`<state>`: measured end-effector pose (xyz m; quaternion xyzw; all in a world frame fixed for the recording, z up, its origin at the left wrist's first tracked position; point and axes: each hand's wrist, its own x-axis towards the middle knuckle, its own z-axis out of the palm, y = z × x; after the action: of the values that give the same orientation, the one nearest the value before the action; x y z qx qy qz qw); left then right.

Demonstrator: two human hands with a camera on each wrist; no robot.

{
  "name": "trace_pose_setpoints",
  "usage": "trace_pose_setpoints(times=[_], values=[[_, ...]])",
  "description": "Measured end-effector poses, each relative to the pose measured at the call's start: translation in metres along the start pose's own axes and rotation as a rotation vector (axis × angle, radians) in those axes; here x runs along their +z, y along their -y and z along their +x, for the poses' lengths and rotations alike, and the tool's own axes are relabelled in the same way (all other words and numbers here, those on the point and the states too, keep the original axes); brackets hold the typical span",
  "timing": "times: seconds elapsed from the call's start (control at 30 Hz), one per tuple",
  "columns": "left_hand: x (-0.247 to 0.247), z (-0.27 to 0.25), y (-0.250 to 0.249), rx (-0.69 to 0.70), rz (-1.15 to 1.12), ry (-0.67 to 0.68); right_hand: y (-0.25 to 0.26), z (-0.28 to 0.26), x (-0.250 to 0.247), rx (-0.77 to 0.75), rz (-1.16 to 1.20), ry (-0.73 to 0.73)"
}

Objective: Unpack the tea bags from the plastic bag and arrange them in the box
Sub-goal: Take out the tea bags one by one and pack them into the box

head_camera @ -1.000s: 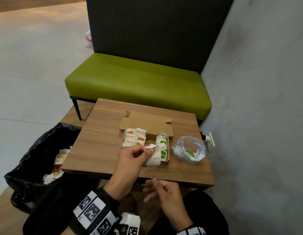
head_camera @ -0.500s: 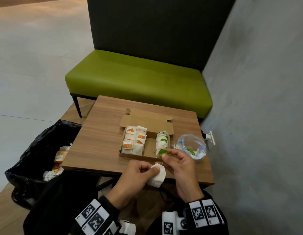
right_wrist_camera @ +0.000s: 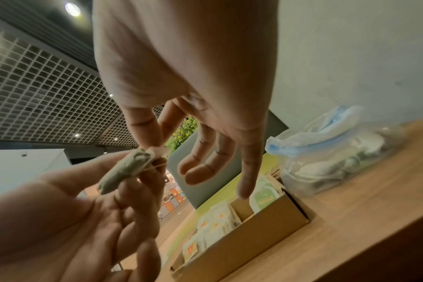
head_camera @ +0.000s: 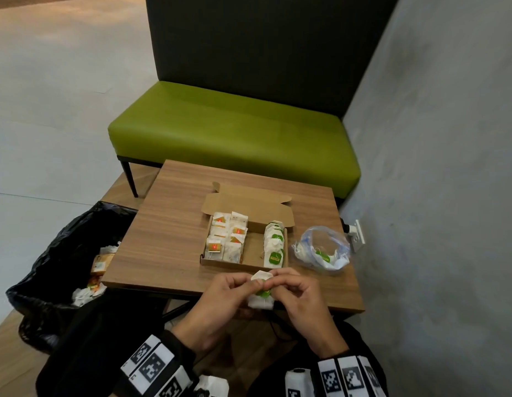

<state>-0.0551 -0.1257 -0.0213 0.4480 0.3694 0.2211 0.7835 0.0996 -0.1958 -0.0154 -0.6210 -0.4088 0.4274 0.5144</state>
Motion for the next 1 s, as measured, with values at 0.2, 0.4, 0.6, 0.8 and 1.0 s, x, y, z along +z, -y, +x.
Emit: trace_pose_setpoints(times=[0.2,0.4,0.6,0.8,1.0], values=[[-0.010,0.004,0.000,0.126,0.113,0.011,-0.003,-0.002,-0.004,0.022,0.237,-0.087],[-0.006,0.014,-0.002,0.222,0.375,-0.090,-0.014,0.004,0.000,0.099,0.135,-0.067],[-0.014,0.034,-0.020,0.335,0.787,-0.017,-0.012,0.020,-0.005,0.090,0.090,-0.026],[-0.028,0.088,-0.049,0.364,0.903,-0.160,-0.016,0.039,-0.011,0.069,0.038,-0.233],[-0.031,0.151,-0.065,0.384,1.087,-0.365,-0.024,0.031,-0.026,0.071,-0.019,-0.251]])
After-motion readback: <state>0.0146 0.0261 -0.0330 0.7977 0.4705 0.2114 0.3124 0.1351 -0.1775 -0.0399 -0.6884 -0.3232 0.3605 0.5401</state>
